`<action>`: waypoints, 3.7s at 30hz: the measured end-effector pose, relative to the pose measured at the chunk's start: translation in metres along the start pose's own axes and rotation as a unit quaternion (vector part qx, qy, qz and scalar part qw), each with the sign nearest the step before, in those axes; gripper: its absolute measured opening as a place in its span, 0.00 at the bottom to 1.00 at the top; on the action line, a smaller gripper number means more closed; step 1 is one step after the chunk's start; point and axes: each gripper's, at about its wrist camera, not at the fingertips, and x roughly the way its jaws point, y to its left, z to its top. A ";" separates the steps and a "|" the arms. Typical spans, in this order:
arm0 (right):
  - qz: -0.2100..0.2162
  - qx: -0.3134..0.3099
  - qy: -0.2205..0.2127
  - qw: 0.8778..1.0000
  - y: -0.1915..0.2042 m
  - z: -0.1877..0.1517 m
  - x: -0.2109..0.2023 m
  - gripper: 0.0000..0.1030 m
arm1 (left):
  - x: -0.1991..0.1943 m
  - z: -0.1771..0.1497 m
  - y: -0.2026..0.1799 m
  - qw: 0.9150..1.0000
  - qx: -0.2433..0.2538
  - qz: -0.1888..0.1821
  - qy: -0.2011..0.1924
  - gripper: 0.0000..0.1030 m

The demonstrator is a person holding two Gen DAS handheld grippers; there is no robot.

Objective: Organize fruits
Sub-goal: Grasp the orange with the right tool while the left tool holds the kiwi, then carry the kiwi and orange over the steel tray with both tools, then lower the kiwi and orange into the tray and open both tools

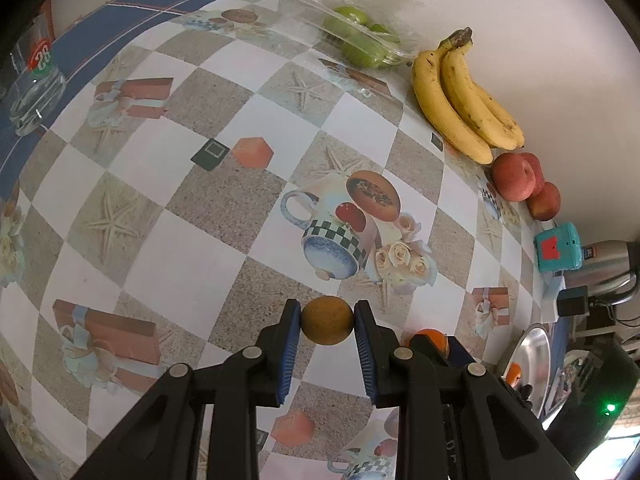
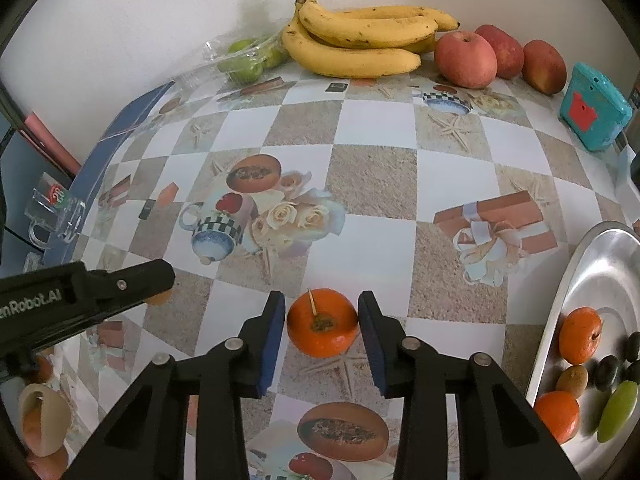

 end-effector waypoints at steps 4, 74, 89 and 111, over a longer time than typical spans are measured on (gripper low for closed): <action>0.000 0.000 0.003 1.000 0.000 -0.001 0.001 0.38 | 0.000 0.000 0.000 1.000 -0.002 0.000 0.001 0.28; -0.072 0.247 -0.048 0.965 -0.184 -0.084 -0.136 0.37 | 0.016 -0.121 -0.218 0.952 0.303 -0.041 -0.017 0.29; -0.071 0.248 -0.017 0.966 -0.185 -0.088 -0.121 0.37 | 0.044 -0.126 -0.217 0.955 0.294 -0.033 0.007 0.29; -0.081 0.242 0.010 0.967 -0.180 -0.088 -0.106 0.38 | 0.028 -0.121 -0.203 0.963 0.268 -0.036 0.002 0.48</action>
